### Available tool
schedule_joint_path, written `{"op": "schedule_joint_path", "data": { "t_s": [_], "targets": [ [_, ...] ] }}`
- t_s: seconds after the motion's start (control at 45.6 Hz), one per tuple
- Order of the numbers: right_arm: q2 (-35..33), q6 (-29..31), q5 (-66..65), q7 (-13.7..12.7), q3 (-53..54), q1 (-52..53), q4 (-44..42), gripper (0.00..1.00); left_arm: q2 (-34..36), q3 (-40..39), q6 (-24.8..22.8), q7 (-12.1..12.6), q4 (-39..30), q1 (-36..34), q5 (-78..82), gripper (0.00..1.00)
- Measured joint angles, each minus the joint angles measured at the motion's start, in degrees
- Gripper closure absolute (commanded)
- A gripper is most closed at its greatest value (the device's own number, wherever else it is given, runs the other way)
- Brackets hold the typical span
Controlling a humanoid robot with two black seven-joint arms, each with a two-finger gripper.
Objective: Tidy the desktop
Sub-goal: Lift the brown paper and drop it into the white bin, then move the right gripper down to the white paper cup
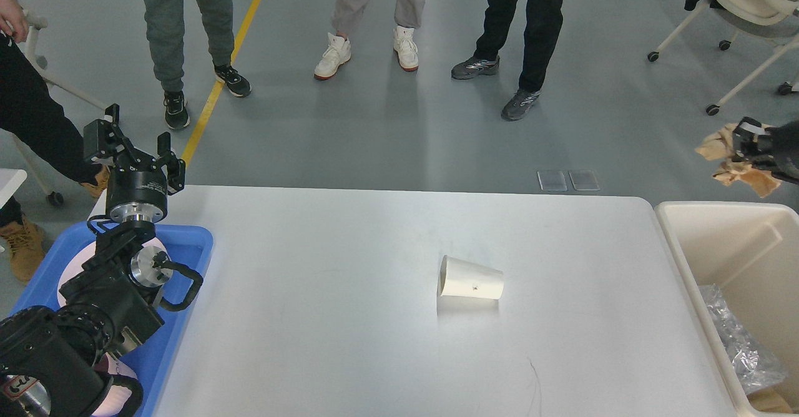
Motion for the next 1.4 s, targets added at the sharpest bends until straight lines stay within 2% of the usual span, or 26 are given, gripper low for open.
{"op": "schedule_joint_path", "data": {
  "t_s": [0.285, 0.307, 0.417, 0.438, 0.482, 0.658, 1.074, 1.272, 1.403],
  "targets": [
    [-0.3, -12.0, 0.5, 0.1, 0.5, -16.8, -8.0, 0.98, 0.0, 0.0, 0.0, 0.0, 0.0, 0.0, 0.0, 0.04],
    [-0.1, -12.5, 0.5, 0.1, 0.5, -17.9, -8.6, 0.89, 0.0, 0.0, 0.0, 0.0, 0.0, 0.0, 0.0, 0.04],
    [1.0, -13.9, 0.6, 0.1, 0.6, -22.3, -10.7, 0.24, 0.0, 0.0, 0.0, 0.0, 0.0, 0.0, 0.0, 0.04],
    [1.4, -14.2, 0.6, 0.1, 0.6, -23.1, -11.0, 0.14, 0.0, 0.0, 0.0, 0.0, 0.0, 0.0, 0.0, 0.04],
    [1.9, -14.8, 0.6, 0.1, 0.6, -24.3, -11.5, 0.03, 0.0, 0.0, 0.0, 0.0, 0.0, 0.0, 0.0, 0.04],
    [4.1, -16.4, 0.6, 0.3, 0.7, -27.5, -12.9, 0.0, 0.0, 0.0, 0.0, 0.0, 0.0, 0.0, 0.0, 0.04],
    [6.5, -16.1, 0.6, 0.3, 0.6, -30.3, -12.5, 0.0, 0.0, 0.0, 0.0, 0.0, 0.0, 0.0, 0.0, 0.04],
    [8.2, -15.7, 0.7, 0.3, -0.1, -26.4, -11.7, 0.0, 0.0, 0.0, 0.0, 0.0, 0.0, 0.0, 0.0, 0.04],
    [9.5, -14.0, 0.7, 0.3, -1.8, -20.4, -8.3, 0.0, 0.0, 0.0, 0.0, 0.0, 0.0, 0.0, 0.0, 0.04]
  ]
}}
